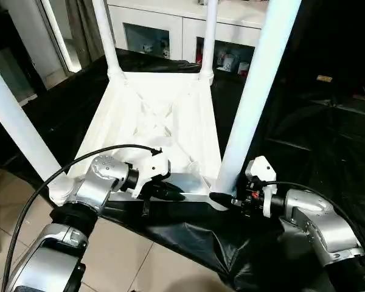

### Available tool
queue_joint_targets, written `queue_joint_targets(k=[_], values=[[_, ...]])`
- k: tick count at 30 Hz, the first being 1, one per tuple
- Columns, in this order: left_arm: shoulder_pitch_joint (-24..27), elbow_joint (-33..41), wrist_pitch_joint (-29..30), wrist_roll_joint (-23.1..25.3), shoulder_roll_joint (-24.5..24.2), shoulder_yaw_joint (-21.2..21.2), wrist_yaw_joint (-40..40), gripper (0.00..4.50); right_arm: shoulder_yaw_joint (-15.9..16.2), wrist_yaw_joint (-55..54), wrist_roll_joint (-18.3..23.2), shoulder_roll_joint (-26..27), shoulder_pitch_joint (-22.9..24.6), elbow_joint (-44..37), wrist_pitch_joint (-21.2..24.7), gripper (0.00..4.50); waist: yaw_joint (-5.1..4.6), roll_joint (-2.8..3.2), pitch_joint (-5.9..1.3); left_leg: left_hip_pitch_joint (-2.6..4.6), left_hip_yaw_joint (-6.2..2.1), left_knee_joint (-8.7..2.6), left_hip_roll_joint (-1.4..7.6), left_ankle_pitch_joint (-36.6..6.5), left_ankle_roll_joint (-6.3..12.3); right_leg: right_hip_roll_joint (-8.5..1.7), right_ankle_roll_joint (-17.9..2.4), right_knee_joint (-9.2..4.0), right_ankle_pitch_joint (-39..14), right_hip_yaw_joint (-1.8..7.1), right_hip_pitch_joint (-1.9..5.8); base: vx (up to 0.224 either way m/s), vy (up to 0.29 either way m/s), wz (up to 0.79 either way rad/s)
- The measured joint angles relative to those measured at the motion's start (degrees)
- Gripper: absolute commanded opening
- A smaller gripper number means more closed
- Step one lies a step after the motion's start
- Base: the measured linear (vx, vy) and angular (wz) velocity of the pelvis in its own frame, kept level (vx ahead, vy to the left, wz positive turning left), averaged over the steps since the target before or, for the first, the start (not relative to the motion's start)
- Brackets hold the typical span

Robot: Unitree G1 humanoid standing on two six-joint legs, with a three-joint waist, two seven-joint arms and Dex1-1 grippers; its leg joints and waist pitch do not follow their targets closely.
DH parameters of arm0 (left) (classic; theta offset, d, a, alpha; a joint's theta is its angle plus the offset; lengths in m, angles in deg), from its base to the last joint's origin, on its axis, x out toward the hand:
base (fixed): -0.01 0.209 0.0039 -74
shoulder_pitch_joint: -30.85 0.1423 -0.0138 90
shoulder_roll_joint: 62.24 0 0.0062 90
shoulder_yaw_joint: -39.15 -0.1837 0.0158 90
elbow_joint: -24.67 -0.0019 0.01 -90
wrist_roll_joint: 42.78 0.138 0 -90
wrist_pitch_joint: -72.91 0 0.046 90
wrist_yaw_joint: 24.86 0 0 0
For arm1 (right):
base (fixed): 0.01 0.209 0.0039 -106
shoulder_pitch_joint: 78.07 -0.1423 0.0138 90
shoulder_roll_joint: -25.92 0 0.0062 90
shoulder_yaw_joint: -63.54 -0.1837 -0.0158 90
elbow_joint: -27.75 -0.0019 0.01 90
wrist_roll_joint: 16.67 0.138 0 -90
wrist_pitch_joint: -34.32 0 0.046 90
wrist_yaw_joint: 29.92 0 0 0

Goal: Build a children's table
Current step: Rotate leg to tighten

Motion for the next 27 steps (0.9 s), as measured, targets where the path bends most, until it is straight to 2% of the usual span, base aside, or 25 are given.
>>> queue_joint_targets(k=[2, 6, 9, 12, 16, 20, 22, 26, 27], values=[[0.0, 0.0, 0.0, 0.0, 0.0, 0.0, 0.0, 0.00, 0.0, -0.1, 0.0, 0.1, 0.0, 0.0, 0.1, 2.72, -0.02, 0.00, 0.00, 0.00, 0.00, 0.00, 0.00, 0.0, 0.00, 0.00, 0.0, 0.00, 0.0, 0.00, 0.00, 0.000, 0.000, 0.00], [-0.4, -1.3, -0.6, 0.4, 0.8, 0.1, 4.6, 0.00, -1.8, -6.9, -0.7, 4.0, -0.2, 2.6, -1.6, 2.70, -0.52, -0.09, -0.05, 0.00, 0.00, 0.15, 0.00, -0.2, -0.30, 0.00, 0.0, 0.19, 0.0, 0.05, 0.05, 0.000, 0.000, 0.00], [-2.3, -4.4, -0.6, 2.5, 4.0, 0.3, 12.7, 0.00, -4.2, -18.9, -3.0, 9.5, -1.7, 7.0, -4.0, 2.69, -1.33, -0.19, -0.12, 0.09, -0.02, 0.22, -0.02, -0.2, -0.36, -0.02, 0.0, 0.19, 0.0, 0.08, 0.17, 0.000, 0.000, 0.00], [-4.1, -7.5, 0.4, 4.0, 7.6, 0.3, 19.9, 0.00, -6.2, -30.5, -5.4, 14.2, -3.0, 9.6, -4.7, 2.69, -1.49, -0.15, -0.23, 0.27, -0.03, 0.23, -0.18, -0.2, -0.36, -0.08, 0.2, 0.15, -0.1, 0.21, 0.22, 0.000, 0.000, 0.00], [-4.9, -9.3, 1.5, 4.8, 10.6, 0.2, 24.7, 0.00, -6.8, -37.5, -6.9, 16.3, -3.8, 10.4, -4.3, 2.69, -1.47, 0.15, -0.46, 0.28, -0.04, 0.21, -0.24, -0.2, -0.36, -0.11, 0.2, -0.11, -0.1, 0.24, 0.37, 0.000, 0.000, 0.00], [-5.4, -10.4, 1.2, 4.8, 11.2, 0.1, 25.5, 0.00, -7.0, -38.9, -7.5, 16.8, -4.0, 10.7, -4.7, 2.69, -1.38, 0.32, -0.67, 0.36, -0.07, 0.17, -0.25, -0.2, -0.36, -0.10, 0.2, -0.10, -0.1, 0.23, 0.46, 0.000, 0.000, 0.00], [-5.6, -10.9, 0.4, 4.8, 11.2, -0.1, 25.4, 0.00, -7.4, -38.1, -7.5, 16.6, -4.0, 10.8, -4.9, 3.25, -1.35, 0.38, -0.70, 0.34, -0.09, 0.12, -0.25, -0.2, -0.35, -0.10, 0.2, -0.10, -0.1, 0.20, 0.46, 0.000, 0.000, 0.00], [-5.6, -11.3, -1.9, 4.8, 10.2, -0.2, 23.4, 0.00, -6.9, -32.2, -7.0, 13.7, -3.9, 10.6, -5.0, 3.48, -1.37, 0.41, -0.71, 0.13, -0.13, 0.06, -0.21, -0.2, -0.35, -0.09, -0.1, -0.08, 0.1, 0.11, 0.35, 0.000, 0.000, 0.00], [-5.6, -11.2, -2.1, 4.7, 9.9, -0.2, 22.6, 0.00, -6.3, -30.3, -6.6, 12.8, -3.8, 10.2, -4.9, 3.73, -1.35, 0.42, -0.72, 0.06, -0.16, 0.04, -0.20, -0.2, -0.35, -0.08, -0.1, -0.08, 0.1, 0.08, 0.30, 0.000, 0.000, 0.00]])
